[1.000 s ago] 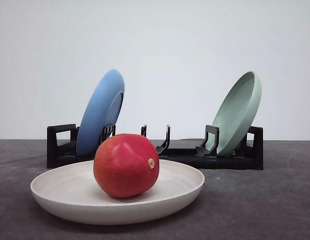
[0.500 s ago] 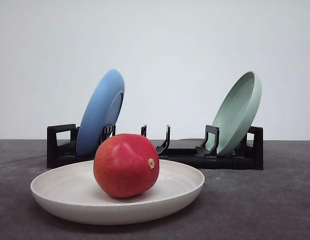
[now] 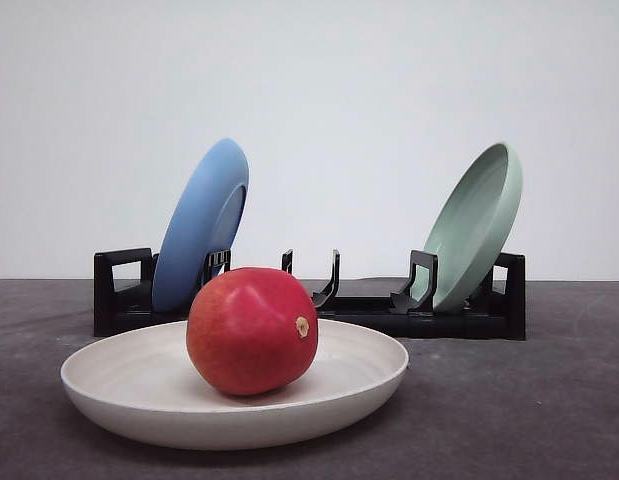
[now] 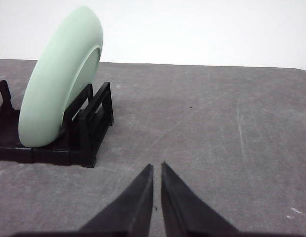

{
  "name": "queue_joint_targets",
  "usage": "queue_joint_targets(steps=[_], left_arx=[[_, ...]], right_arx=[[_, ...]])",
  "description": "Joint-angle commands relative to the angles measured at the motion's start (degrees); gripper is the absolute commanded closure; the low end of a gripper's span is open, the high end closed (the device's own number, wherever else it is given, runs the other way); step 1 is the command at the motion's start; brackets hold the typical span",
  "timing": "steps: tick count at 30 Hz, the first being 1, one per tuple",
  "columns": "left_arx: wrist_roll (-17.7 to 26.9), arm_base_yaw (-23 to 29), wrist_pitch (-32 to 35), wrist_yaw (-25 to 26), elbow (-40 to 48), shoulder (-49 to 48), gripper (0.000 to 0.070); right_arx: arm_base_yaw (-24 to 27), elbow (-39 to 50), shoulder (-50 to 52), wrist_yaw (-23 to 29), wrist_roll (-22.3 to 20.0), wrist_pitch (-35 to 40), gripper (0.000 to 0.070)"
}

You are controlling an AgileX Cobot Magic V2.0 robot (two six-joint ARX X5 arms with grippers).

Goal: Place pomegranate in white plate

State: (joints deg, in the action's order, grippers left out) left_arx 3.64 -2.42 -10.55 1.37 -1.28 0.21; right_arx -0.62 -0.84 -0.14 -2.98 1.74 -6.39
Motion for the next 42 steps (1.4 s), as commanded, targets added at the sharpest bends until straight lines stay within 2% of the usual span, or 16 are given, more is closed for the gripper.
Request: queue_joint_targets(steps=[1, 42], left_arx=[[0.61, -0.02, -0.15, -0.07, 0.59, -0.04, 0.0681], [0.61, -0.02, -0.15, -0.07, 0.59, -0.04, 0.0681]], right_arx=[[0.11, 0.22, -0.07, 0.04, 0.57, 0.76, 0.0676], [0.11, 0.22, -0.07, 0.03, 0.56, 0.76, 0.0676]])
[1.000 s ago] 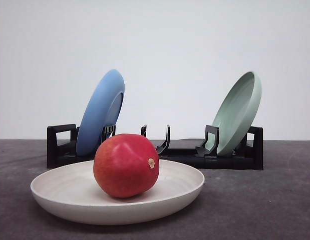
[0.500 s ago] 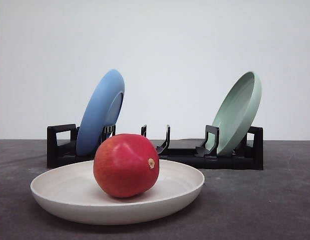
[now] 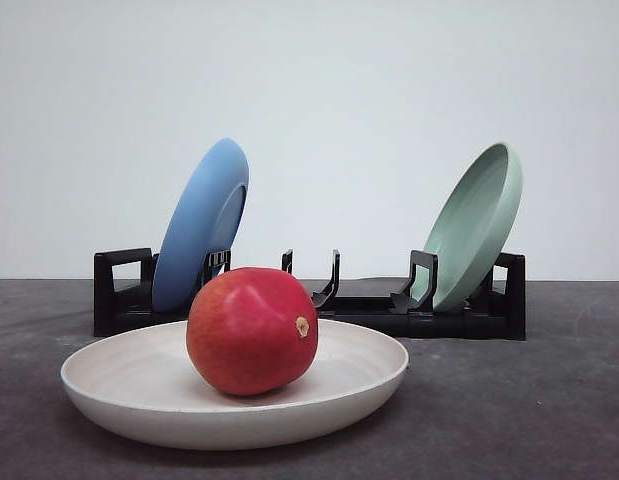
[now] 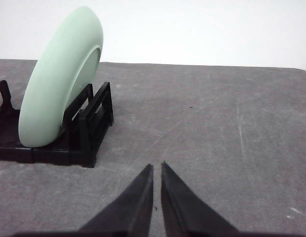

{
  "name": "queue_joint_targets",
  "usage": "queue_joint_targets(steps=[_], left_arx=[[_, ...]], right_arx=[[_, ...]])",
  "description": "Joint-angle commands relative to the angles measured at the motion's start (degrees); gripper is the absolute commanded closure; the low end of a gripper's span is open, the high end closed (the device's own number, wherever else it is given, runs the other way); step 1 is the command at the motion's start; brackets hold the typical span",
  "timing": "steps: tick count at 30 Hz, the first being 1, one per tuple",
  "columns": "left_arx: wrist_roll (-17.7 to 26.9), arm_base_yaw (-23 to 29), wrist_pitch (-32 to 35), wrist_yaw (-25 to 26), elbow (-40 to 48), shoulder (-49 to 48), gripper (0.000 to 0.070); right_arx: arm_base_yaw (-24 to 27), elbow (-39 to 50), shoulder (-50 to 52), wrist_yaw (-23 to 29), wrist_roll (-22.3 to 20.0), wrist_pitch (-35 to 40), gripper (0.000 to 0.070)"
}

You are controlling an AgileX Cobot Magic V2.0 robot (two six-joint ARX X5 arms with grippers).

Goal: Place pomegranate in white plate

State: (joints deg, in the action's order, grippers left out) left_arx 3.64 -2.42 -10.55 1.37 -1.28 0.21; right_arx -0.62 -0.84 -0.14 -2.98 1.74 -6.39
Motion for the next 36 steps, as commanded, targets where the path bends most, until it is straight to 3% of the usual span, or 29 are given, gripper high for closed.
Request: queue_joint_targets(steps=[1, 36], left_arx=[[0.61, -0.02, -0.15, -0.07, 0.59, -0.04, 0.0681], [0.61, -0.02, -0.15, -0.07, 0.59, -0.04, 0.0681]], right_arx=[[0.11, 0.22, -0.07, 0.04, 0.58, 0.76, 0.0676], [0.11, 0.22, -0.07, 0.04, 0.58, 0.76, 0.0675]])
